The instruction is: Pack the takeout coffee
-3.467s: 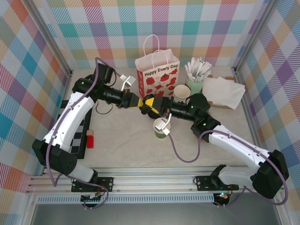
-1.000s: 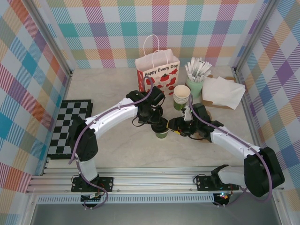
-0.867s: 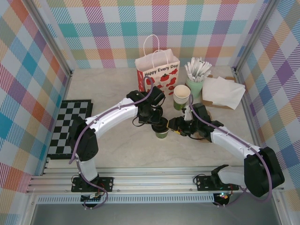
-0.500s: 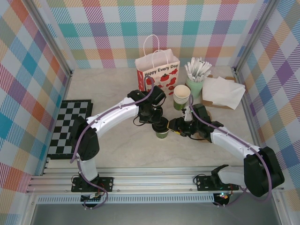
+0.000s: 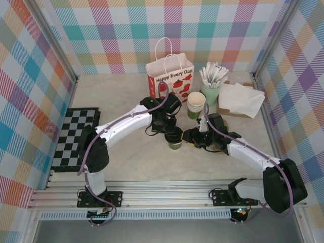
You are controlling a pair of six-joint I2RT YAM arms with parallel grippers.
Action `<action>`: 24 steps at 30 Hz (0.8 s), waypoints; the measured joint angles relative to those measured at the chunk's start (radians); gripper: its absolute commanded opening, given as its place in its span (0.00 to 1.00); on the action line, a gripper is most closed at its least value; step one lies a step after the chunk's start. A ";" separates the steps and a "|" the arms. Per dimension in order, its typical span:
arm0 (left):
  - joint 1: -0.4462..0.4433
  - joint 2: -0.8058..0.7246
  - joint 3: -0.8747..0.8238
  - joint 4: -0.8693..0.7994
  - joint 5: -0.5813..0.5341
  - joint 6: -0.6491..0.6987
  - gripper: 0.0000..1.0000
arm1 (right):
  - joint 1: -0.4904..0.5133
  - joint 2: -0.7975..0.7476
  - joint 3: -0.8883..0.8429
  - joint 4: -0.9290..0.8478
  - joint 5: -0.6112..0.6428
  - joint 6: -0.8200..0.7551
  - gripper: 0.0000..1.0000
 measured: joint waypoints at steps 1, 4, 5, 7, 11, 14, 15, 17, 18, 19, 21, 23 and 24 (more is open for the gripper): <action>-0.003 0.002 0.004 -0.002 -0.003 0.000 0.00 | 0.000 -0.001 -0.002 0.000 0.000 0.000 0.41; -0.010 0.010 0.017 -0.017 -0.016 0.000 0.00 | 0.000 -0.005 -0.003 0.000 0.000 0.000 0.40; -0.011 0.013 0.019 -0.018 -0.019 0.001 0.00 | 0.000 -0.007 -0.003 -0.001 0.001 0.000 0.40; -0.013 0.015 0.020 -0.019 -0.025 0.003 0.00 | 0.000 -0.009 -0.003 -0.001 0.004 0.000 0.40; -0.014 0.016 0.020 -0.019 -0.028 0.004 0.00 | 0.000 -0.011 -0.003 -0.003 0.008 -0.003 0.38; -0.018 0.023 0.032 -0.024 -0.033 0.005 0.00 | 0.000 -0.011 -0.003 -0.005 0.008 -0.003 0.38; -0.019 0.027 0.038 -0.029 -0.035 0.007 0.00 | 0.000 -0.011 -0.003 -0.005 0.008 -0.003 0.38; -0.019 0.031 0.043 -0.034 -0.035 0.010 0.00 | 0.000 -0.011 -0.003 -0.005 0.009 -0.003 0.38; -0.019 0.031 0.045 -0.038 -0.035 0.011 0.00 | 0.000 -0.011 -0.003 -0.005 0.008 -0.004 0.38; -0.020 0.031 0.045 -0.039 -0.036 0.012 0.00 | 0.000 -0.011 -0.003 -0.005 0.008 -0.003 0.39; -0.020 0.031 0.045 -0.039 -0.036 0.012 0.00 | 0.000 -0.011 -0.003 -0.005 0.008 -0.004 0.39; -0.020 0.031 0.045 -0.039 -0.036 0.011 0.00 | 0.000 -0.013 -0.003 -0.007 0.008 -0.004 0.39; -0.020 0.031 0.045 -0.039 -0.036 0.012 0.00 | 0.000 -0.017 -0.003 -0.011 0.008 -0.004 0.40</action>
